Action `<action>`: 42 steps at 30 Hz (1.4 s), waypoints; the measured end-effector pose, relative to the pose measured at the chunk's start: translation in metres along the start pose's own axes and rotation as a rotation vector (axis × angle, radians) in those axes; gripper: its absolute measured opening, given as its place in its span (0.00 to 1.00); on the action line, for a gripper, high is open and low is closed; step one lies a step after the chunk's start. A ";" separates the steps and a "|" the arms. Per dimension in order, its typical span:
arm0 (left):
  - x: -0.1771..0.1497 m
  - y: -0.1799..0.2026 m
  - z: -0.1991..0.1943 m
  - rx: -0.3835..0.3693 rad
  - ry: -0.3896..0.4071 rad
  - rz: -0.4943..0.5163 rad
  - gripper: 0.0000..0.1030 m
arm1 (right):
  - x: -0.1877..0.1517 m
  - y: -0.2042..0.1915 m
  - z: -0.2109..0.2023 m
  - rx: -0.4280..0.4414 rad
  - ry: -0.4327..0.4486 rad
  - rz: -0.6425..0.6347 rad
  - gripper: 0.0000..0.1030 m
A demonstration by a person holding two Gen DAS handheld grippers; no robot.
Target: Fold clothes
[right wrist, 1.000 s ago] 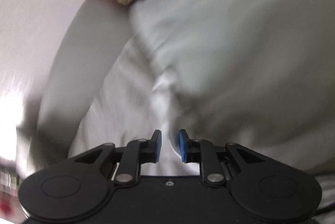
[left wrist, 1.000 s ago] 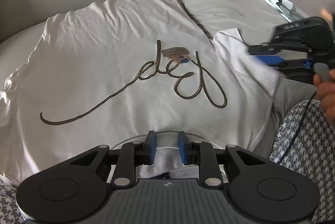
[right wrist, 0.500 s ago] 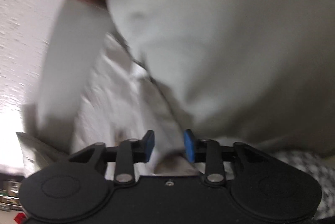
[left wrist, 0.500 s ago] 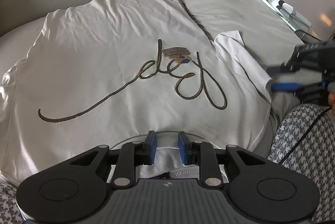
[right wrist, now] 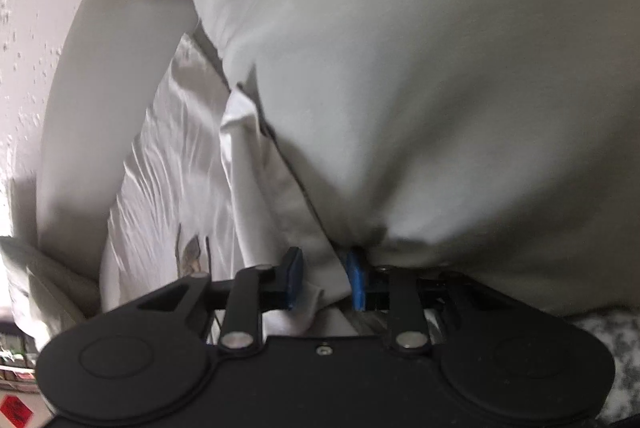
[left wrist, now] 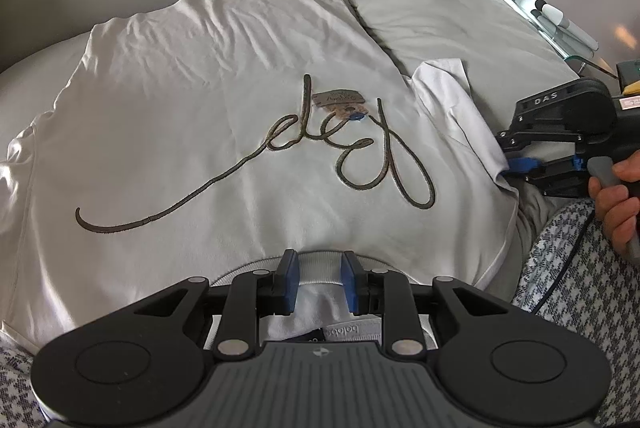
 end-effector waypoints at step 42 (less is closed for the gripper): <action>-0.001 -0.001 -0.006 -0.039 0.005 0.041 0.25 | 0.095 -0.067 0.052 -0.020 0.138 -0.269 0.09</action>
Point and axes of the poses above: each gripper's, at about its wrist camera, not at the fingertips, and z roughly the way its jaws point, y to its right, x to its top, the point moved 10 cm from there along z, roughly the way its jaws point, and after that the axes turned 13 degrees about y, right-handed, at the moved point
